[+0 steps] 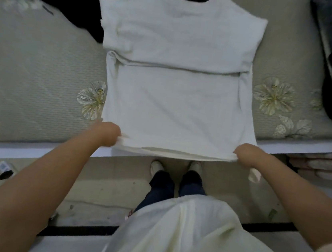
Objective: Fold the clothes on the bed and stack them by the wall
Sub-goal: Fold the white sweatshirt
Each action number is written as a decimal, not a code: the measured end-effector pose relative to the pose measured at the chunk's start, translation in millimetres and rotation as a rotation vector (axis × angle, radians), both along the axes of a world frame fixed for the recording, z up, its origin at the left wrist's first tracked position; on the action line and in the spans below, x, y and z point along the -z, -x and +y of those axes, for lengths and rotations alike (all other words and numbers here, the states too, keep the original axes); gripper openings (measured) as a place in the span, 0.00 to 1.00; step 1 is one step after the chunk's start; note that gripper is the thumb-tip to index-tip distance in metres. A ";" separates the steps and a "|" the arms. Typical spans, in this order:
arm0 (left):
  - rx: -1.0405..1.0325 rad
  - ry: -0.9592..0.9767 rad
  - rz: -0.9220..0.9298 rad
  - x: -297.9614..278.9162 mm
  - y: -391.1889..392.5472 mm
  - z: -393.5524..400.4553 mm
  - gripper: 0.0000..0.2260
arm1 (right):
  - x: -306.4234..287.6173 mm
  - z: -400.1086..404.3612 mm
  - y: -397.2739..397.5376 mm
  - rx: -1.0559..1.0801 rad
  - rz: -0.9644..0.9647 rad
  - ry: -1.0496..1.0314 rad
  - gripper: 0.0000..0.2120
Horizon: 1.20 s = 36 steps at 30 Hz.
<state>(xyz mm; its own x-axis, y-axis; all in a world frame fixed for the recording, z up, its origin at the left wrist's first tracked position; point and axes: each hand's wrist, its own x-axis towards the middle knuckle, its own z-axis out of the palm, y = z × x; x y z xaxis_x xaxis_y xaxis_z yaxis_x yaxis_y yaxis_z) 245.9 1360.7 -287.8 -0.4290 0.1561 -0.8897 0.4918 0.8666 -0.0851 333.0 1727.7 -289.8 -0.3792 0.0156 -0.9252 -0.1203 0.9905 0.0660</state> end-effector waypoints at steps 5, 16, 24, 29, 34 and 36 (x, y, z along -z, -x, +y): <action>0.042 0.128 -0.268 -23.0 10.6 -3.5 0.17 | -31.0 -0.3 13.2 -0.164 -0.311 -0.130 0.10; -0.119 0.029 0.457 -67.6 162.5 34.9 0.15 | -54.9 52.8 211.8 0.035 0.172 -0.074 0.14; -0.137 0.111 0.709 -15.8 288.6 79.4 0.14 | 4.5 84.1 336.0 0.135 0.360 -0.096 0.16; -0.201 -0.055 0.924 37.1 339.1 91.5 0.15 | 57.1 96.0 362.7 0.193 0.578 -0.191 0.16; -0.482 -0.358 0.917 89.8 296.7 108.2 0.22 | 94.6 89.4 311.6 0.295 0.965 0.030 0.24; -0.395 -0.477 0.774 102.1 250.3 111.8 0.22 | 106.7 73.9 279.6 0.205 0.993 0.139 0.24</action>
<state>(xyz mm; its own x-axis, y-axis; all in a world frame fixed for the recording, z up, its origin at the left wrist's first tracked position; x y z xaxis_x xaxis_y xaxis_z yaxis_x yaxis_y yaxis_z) -4.4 1472.5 -389.9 -0.9638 0.1457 -0.2232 0.1162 0.9833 0.1399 53.5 1801.6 -396.6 -0.9777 0.0827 -0.1930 0.0986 0.9924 -0.0739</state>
